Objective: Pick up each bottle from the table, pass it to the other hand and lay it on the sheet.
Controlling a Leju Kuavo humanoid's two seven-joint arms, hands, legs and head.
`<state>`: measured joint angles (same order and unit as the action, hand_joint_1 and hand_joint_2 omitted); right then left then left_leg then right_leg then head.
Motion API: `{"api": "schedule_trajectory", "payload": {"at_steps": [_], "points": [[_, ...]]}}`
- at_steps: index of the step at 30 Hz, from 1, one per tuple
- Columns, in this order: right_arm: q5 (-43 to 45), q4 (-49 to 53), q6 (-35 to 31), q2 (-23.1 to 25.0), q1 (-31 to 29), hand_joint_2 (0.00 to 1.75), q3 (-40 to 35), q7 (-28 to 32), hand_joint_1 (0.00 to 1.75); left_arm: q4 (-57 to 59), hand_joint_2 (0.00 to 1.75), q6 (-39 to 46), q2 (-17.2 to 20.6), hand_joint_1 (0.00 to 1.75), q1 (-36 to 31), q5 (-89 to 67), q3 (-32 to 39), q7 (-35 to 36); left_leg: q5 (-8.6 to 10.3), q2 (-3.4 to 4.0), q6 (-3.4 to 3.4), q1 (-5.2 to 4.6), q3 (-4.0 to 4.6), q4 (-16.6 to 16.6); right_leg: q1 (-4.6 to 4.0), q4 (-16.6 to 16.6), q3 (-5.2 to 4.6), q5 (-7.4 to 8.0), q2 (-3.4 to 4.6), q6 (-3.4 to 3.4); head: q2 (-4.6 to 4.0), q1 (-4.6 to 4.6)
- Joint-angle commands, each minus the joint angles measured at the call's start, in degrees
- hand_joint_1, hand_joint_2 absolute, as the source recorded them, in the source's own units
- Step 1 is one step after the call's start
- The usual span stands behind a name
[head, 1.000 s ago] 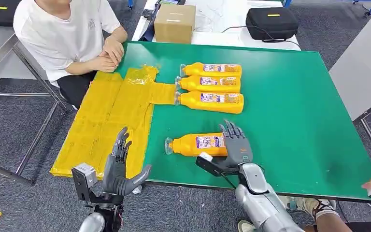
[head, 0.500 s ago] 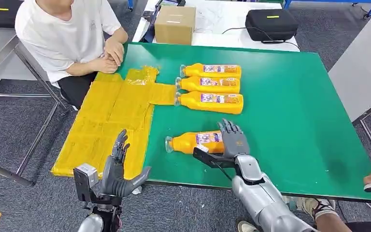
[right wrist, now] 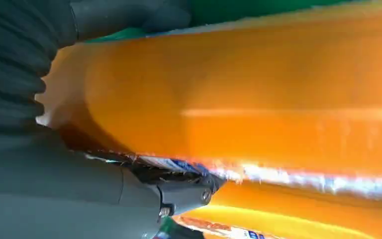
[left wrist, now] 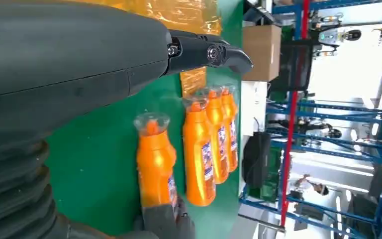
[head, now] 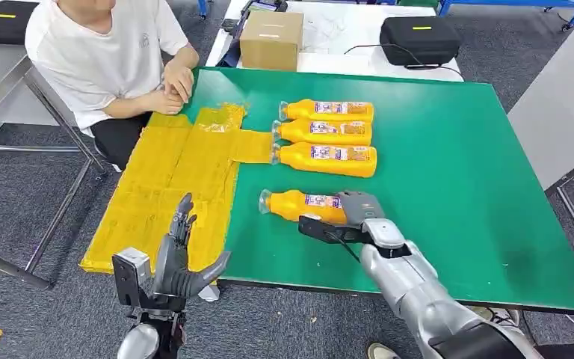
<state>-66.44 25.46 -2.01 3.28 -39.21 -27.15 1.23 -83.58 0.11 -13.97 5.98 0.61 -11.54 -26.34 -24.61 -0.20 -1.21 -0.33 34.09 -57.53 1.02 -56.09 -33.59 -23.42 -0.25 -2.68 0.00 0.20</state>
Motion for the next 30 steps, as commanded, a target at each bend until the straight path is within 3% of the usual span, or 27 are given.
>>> {"api": "schedule_trajectory", "payload": {"at_steps": [1, 3, 4, 6, 7, 9, 14, 16, 19, 22, 30], "points": [[15.0, 1.3, -3.9, 0.1, 5.0, 1.75, 8.5, 15.3, 1.75, 3.1, 1.75, -0.3, 0.8, 0.00, -1.7, 2.1, -0.2, -0.8, 0.00, -0.10, 0.08, 0.08, -0.16, 0.1, -0.08, 0.1, 0.23, -0.02, -0.09, 0.09, 0.00, 0.00], [17.9, 3.8, -4.3, 0.7, 6.2, 1.75, 8.8, 16.7, 1.75, 3.1, 1.75, -0.5, 1.1, 0.00, -1.4, 2.9, -0.6, -0.5, -0.03, -0.05, 0.14, 0.14, -0.24, 0.1, -0.15, 0.2, 0.29, -0.01, -0.05, 0.17, 0.00, 0.00], [23.4, 9.5, -7.6, 1.5, 8.9, 1.75, 10.3, 20.9, 1.75, 3.2, 1.75, -0.3, 1.3, 0.00, -1.3, 3.4, -1.2, -0.4, -0.05, 0.02, 0.13, 0.10, -0.25, 0.1, -0.11, 0.1, 0.25, 0.00, -0.01, 0.15, 0.00, -0.02], [26.2, 14.4, -9.7, 2.1, 10.7, 1.75, 9.3, 21.0, 1.75, 3.2, 1.75, 0.4, 1.4, 0.00, -0.9, 3.5, -1.6, -0.7, -0.05, 0.07, 0.13, 0.10, -0.20, 0.1, -0.12, 0.1, 0.17, 0.00, 0.01, 0.15, 0.00, -0.04], [30.3, 21.4, -15.7, 3.4, 13.8, 1.75, 10.2, 24.2, 1.75, 3.5, 1.75, 0.3, 1.3, 0.00, -0.7, 4.5, -1.9, -0.3, -0.05, 0.07, 0.11, 0.07, -0.17, 0.1, -0.08, 0.1, 0.12, 0.00, 0.01, 0.12, 0.00, -0.02], [31.4, 26.2, -15.9, 3.3, 15.6, 1.75, 8.6, 22.4, 1.75, 3.9, 1.75, 0.4, 1.3, 0.00, -0.5, 4.9, -2.6, -0.3, -0.08, 0.06, 0.12, 0.09, -0.09, 0.1, -0.10, 0.0, 0.07, -0.03, 0.03, 0.12, 0.00, -0.02], [36.0, 33.6, -21.9, 3.7, 18.6, 1.75, 7.7, 27.0, 1.75, 4.8, 1.75, -2.9, 1.2, 0.00, -0.1, 10.8, -4.3, 0.2, -0.07, 0.02, 0.09, 0.07, 0.25, 0.0, -0.07, 0.0, -0.23, -0.04, 0.03, 0.06, 0.00, 0.00], [37.9, 34.1, -21.0, 4.0, 18.4, 1.75, 6.7, 28.5, 1.75, 5.1, 1.75, -8.8, 1.9, 0.00, -0.2, 17.8, -5.2, 2.0, -0.05, -0.02, 0.08, 0.03, 0.31, 0.0, -0.03, 0.0, -0.27, -0.06, 0.00, 0.06, 0.00, -0.02], [39.1, 32.1, -19.3, 4.3, 17.4, 1.75, 5.7, 29.1, 1.75, 5.0, 1.75, -10.8, 2.4, 0.00, -0.5, 20.3, -5.4, 2.1, -0.14, 0.11, 0.13, 0.10, 0.30, 0.0, -0.10, 0.0, -0.26, -0.08, 0.11, 0.12, 0.00, -0.02], [37.6, 24.4, -12.7, 4.7, 13.7, 1.75, 0.6, 27.5, 1.75, 4.6, 1.75, -9.8, 3.6, 0.00, -1.5, 17.2, -7.3, 3.0, -0.07, 0.11, 0.12, 0.04, 0.37, 0.0, -0.05, 0.0, -0.34, -0.01, 0.12, 0.11, 0.00, 0.00], [34.5, 17.6, -9.9, 8.3, 10.8, 1.75, -5.2, 28.6, 1.75, 4.7, 1.75, -10.5, 2.8, 0.00, -2.4, 18.4, -6.9, 3.9, -0.07, 0.06, 0.14, 0.10, 0.28, 0.1, -0.10, 0.0, -0.26, -0.04, 0.08, 0.13, 0.00, -0.04]]}}
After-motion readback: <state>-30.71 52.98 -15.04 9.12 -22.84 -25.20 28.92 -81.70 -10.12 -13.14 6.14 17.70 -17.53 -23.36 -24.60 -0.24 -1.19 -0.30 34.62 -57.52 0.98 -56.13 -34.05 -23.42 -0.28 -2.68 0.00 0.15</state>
